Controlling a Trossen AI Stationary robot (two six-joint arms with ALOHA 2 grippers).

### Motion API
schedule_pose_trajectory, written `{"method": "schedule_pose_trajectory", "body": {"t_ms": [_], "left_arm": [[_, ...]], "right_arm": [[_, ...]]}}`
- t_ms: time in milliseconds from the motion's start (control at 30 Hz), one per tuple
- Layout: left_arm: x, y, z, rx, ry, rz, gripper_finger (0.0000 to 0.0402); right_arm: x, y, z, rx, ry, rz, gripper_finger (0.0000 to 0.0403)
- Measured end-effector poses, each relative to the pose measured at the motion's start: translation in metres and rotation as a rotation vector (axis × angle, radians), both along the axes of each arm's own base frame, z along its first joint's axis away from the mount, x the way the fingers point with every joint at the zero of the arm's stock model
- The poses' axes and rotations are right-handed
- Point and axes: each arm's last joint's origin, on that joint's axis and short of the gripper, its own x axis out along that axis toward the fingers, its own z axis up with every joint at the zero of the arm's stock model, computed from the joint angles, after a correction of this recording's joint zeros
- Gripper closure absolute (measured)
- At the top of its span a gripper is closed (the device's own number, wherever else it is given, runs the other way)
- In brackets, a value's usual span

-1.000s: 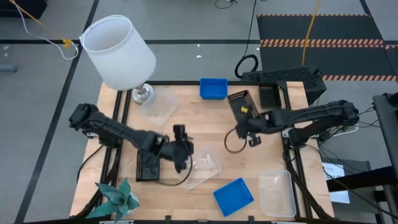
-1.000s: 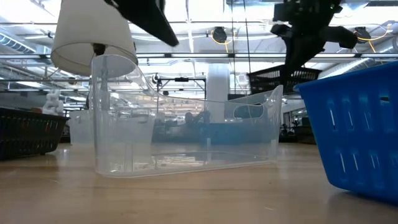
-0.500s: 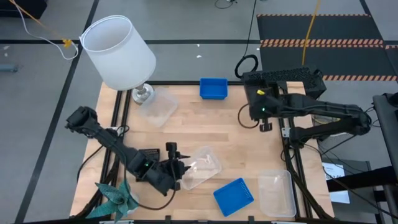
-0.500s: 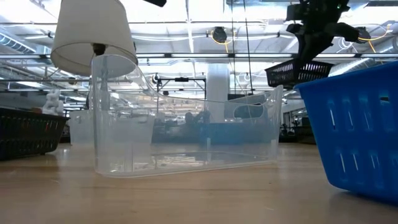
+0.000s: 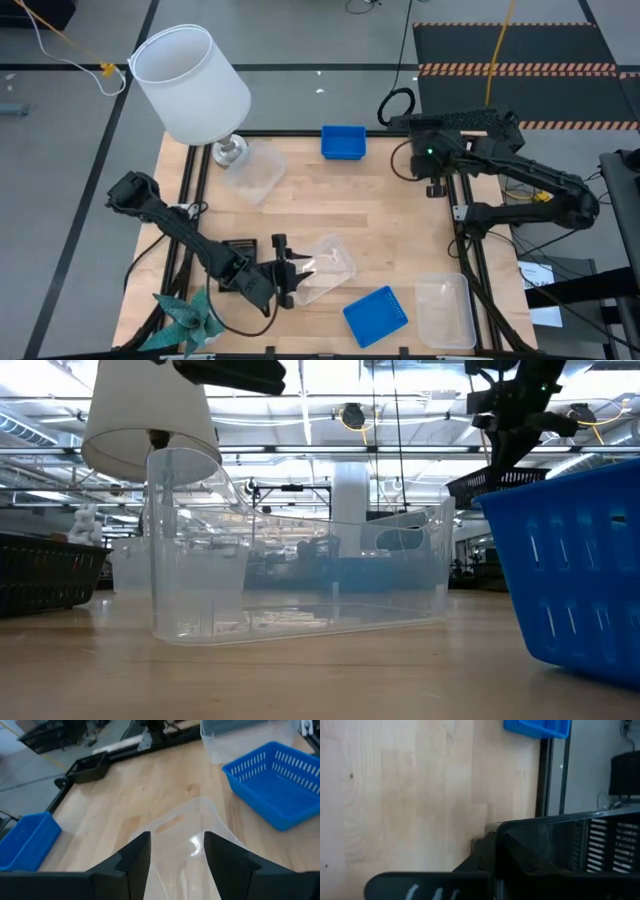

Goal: Stack baskets by color
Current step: Stack the middle black bin on top of the top black bin

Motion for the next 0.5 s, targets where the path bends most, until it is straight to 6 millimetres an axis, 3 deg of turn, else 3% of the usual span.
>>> {"method": "schedule_pose_trajectory", "body": {"t_ms": [500], "left_arm": [[0.0, 0.0, -0.001, -0.005, -0.008, -0.003, 0.0215]], "right_arm": [[-0.011, -0.022, -0.037, 0.015, 0.08, 0.015, 0.0396]]}}
